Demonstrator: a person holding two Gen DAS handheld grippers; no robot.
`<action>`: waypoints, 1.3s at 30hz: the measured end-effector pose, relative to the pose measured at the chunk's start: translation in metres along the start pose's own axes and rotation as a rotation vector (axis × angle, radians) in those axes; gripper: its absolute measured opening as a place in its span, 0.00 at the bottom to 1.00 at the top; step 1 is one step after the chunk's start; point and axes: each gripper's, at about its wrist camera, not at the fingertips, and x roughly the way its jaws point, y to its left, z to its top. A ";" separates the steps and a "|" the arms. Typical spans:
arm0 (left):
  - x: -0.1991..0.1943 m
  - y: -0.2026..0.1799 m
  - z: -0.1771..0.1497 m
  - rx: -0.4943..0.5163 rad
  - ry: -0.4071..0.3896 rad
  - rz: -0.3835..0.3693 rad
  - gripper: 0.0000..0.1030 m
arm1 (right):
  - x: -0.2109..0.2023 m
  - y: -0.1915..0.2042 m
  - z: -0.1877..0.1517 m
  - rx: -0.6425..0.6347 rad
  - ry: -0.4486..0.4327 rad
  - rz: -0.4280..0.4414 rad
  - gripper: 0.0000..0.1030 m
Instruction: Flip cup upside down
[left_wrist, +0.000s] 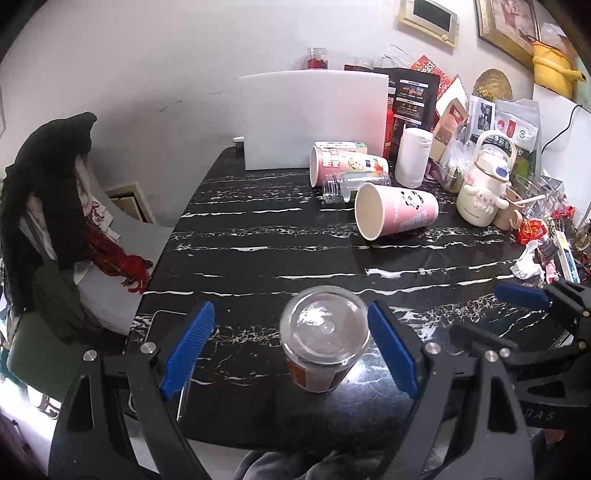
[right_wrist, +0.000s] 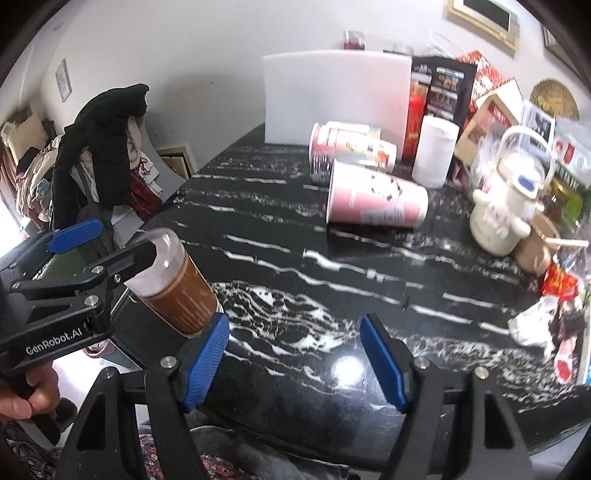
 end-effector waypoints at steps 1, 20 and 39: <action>-0.003 0.001 0.002 -0.004 0.005 0.000 0.82 | -0.003 0.001 0.002 -0.002 -0.007 -0.002 0.72; -0.053 0.015 -0.032 -0.054 -0.009 0.027 0.82 | -0.039 0.021 -0.010 0.004 -0.087 0.008 0.73; -0.060 0.016 -0.076 -0.043 0.043 0.039 0.82 | -0.042 0.039 -0.045 0.017 -0.080 0.013 0.73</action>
